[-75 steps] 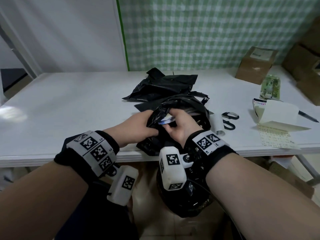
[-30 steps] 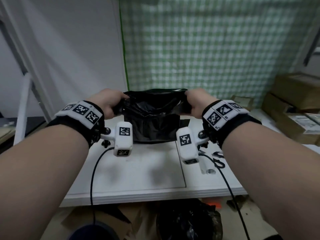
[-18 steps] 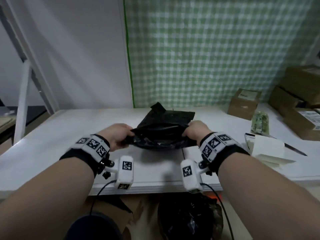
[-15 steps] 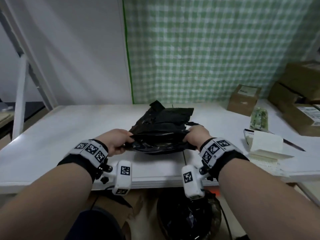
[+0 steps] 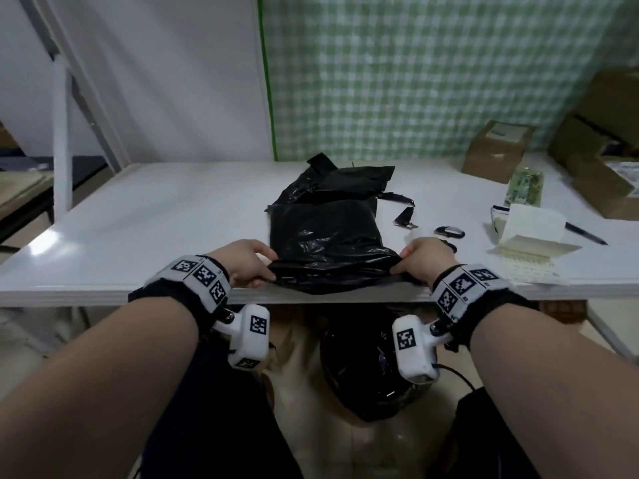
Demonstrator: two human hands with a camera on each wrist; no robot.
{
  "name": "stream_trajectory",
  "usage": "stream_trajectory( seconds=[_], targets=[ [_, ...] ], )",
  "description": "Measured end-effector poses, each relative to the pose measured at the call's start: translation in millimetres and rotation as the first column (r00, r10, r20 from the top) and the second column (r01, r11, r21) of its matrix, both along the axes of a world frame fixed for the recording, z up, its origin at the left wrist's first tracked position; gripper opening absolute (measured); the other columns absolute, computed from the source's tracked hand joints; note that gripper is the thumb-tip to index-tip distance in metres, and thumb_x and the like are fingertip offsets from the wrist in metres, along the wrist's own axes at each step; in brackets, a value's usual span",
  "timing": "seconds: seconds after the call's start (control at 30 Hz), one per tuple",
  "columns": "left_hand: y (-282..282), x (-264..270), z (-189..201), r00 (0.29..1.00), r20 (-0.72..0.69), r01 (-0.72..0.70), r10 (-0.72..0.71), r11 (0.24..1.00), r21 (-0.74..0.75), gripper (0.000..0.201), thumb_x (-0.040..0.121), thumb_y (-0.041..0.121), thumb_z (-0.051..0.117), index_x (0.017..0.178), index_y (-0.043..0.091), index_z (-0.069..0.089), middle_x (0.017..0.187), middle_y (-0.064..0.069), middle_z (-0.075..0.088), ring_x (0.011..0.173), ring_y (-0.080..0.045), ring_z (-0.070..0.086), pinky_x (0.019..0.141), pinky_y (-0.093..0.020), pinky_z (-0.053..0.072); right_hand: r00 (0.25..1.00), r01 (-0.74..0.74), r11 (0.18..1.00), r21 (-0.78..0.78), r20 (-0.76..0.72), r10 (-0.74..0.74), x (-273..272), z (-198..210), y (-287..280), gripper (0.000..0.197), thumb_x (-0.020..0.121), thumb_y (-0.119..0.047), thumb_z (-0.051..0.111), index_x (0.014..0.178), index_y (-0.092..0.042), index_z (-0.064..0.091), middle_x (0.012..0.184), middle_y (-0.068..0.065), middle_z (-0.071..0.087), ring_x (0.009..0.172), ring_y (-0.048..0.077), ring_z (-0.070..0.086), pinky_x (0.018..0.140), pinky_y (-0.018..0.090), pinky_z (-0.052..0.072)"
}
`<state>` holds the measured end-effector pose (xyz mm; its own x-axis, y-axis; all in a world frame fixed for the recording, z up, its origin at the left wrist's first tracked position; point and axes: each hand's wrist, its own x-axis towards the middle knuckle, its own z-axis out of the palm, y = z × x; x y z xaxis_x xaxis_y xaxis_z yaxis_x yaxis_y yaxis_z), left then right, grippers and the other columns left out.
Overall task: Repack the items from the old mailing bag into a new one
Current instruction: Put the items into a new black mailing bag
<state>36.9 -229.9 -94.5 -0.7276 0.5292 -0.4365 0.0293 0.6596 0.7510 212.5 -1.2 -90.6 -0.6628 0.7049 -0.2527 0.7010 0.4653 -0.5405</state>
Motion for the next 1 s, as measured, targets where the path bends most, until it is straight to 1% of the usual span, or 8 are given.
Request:
stream_trajectory(
  seconds=[0.17, 0.27, 0.37, 0.43, 0.63, 0.8, 0.9, 1.0],
  targets=[
    [-14, 13, 0, 0.998, -0.013, 0.067, -0.067, 0.997, -0.030, 0.045, 0.081, -0.012, 0.056, 0.113, 0.020, 0.053, 0.062, -0.011, 0.051, 0.033, -0.010, 0.042, 0.034, -0.016, 0.037, 0.984, 0.045, 0.996, -0.071, -0.168, -0.056, 19, -8, -7, 0.034, 0.066, -0.025, 0.085, 0.065, -0.018, 0.051, 0.068, -0.001, 0.053, 0.072, 0.018, 0.052, 0.069, 0.027, 0.045],
    [-17, 22, -1, 0.994, -0.017, 0.108, -0.109, 0.993, -0.052, 0.061, 0.080, -0.018, 0.049, 0.121, 0.027, 0.051, 0.065, -0.011, 0.052, 0.030, -0.007, 0.043, 0.031, -0.015, 0.035, 0.976, -0.043, 0.994, -0.100, -0.217, 0.020, 24, -7, -13, 0.032, 0.062, -0.021, 0.087, 0.072, -0.024, 0.056, 0.070, 0.001, 0.057, 0.069, 0.019, 0.054, 0.064, 0.029, 0.046],
    [-18, 29, -4, 0.979, -0.018, 0.199, -0.203, 0.970, -0.142, 0.069, 0.080, -0.020, 0.043, 0.130, 0.028, 0.050, 0.074, -0.010, 0.057, 0.033, -0.005, 0.046, 0.032, -0.013, 0.037, 0.978, -0.173, 0.978, -0.117, -0.136, 0.157, 26, -8, -20, 0.035, 0.060, -0.023, 0.086, 0.084, -0.033, 0.064, 0.091, 0.011, 0.067, 0.090, 0.024, 0.062, 0.084, 0.036, 0.054],
    [-17, 37, -5, 0.967, -0.009, 0.248, -0.254, 0.952, -0.178, 0.071, 0.081, -0.019, 0.042, 0.132, 0.029, 0.049, 0.077, -0.008, 0.059, 0.035, -0.004, 0.046, 0.033, -0.013, 0.037, 0.970, -0.239, 0.962, -0.129, -0.086, 0.229, 28, -10, -25, 0.042, 0.067, -0.016, 0.082, 0.103, -0.031, 0.066, 0.096, 0.007, 0.068, 0.093, 0.023, 0.063, 0.090, 0.032, 0.052],
    [-9, 39, -7, 0.978, -0.038, 0.201, -0.205, 0.976, -0.084, 0.062, 0.078, -0.016, 0.042, 0.124, 0.022, 0.056, 0.082, -0.010, 0.060, 0.051, -0.014, 0.041, 0.034, -0.014, 0.033, 0.971, -0.230, 0.964, -0.136, -0.098, 0.218, 21, -13, -33, 0.085, 0.068, -0.003, 0.074, 0.140, -0.032, 0.039, 0.118, 0.011, 0.062, 0.095, 0.026, 0.064, 0.083, 0.037, 0.056],
    [9, 23, -11, 0.994, -0.038, 0.102, -0.101, 0.995, 0.023, 0.069, 0.079, -0.017, 0.041, 0.140, 0.015, 0.040, 0.083, -0.011, 0.055, 0.048, -0.013, 0.034, 0.032, -0.013, 0.030, 0.969, -0.221, 0.971, -0.097, -0.131, 0.207, -3, -10, -28, 0.085, 0.075, -0.004, 0.071, 0.142, -0.031, 0.026, 0.101, 0.012, 0.063, 0.075, 0.021, 0.061, 0.070, 0.033, 0.054],
    [21, 10, -13, 0.997, -0.040, 0.067, -0.065, 0.996, 0.059, 0.069, 0.080, -0.016, 0.041, 0.142, 0.014, 0.037, 0.076, -0.007, 0.055, 0.045, -0.014, 0.038, 0.031, -0.014, 0.031, 0.970, -0.224, 0.970, -0.096, -0.121, 0.212, -21, -11, -21, 0.085, 0.079, -0.004, 0.068, 0.146, -0.030, 0.024, 0.104, 0.006, 0.060, 0.072, 0.014, 0.057, 0.059, 0.022, 0.046],
    [35, -1, -14, 0.999, -0.024, 0.032, -0.030, 0.995, 0.092, 0.069, 0.080, -0.016, 0.041, 0.142, 0.013, 0.036, 0.070, -0.004, 0.052, 0.036, -0.011, 0.041, 0.031, -0.014, 0.031, 0.971, -0.224, 0.970, -0.097, -0.112, 0.213, -40, -13, -13, 0.084, 0.081, -0.001, 0.063, 0.149, -0.028, 0.023, 0.122, 0.009, 0.058, 0.094, 0.021, 0.059, 0.075, 0.025, 0.048]
  ],
)
